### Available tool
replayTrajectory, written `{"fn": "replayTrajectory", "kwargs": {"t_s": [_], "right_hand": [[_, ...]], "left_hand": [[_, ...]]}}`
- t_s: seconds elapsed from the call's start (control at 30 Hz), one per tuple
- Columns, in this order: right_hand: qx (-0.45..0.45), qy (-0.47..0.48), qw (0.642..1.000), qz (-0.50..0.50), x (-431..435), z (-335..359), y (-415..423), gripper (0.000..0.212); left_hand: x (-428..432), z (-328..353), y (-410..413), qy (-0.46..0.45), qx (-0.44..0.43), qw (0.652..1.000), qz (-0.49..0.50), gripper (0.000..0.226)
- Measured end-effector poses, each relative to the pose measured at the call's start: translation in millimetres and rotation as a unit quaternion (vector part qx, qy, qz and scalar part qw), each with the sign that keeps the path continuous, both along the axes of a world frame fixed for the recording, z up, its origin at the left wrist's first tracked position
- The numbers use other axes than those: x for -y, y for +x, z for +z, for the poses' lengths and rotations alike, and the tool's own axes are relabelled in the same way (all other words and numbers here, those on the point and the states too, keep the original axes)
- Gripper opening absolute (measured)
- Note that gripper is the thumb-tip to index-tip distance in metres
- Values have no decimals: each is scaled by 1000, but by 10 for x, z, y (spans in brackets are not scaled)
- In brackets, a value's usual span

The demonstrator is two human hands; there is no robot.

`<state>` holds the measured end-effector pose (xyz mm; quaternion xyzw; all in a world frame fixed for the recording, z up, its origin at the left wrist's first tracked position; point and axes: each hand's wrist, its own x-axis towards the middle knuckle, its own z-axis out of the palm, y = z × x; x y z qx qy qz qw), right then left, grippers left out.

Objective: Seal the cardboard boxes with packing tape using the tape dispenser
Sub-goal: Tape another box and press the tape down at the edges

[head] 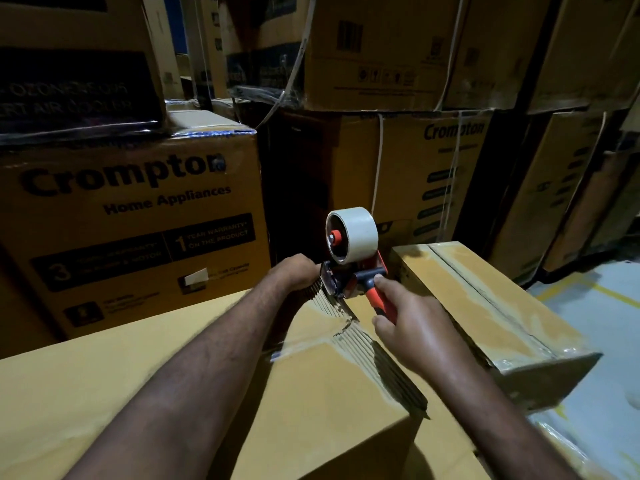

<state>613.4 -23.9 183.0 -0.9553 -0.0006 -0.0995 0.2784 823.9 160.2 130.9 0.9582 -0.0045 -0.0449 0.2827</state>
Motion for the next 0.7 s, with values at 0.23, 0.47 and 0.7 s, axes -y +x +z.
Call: {"fn": "replayTrajectory", "kwargs": {"t_s": [0.23,0.47,0.7], "right_hand": [[-21,-3,1000,-8,202,23,-139,64],[-29,-8,999,-15,379,15,-510,64],[-41,-13,999,-30,438,38,-802,66]], "left_hand": [[64,-52,33,38,-6,999,3,49],[68,-82,26,36,4,999,12,53],[180,-63,-70,112,40,993,14,54]]}}
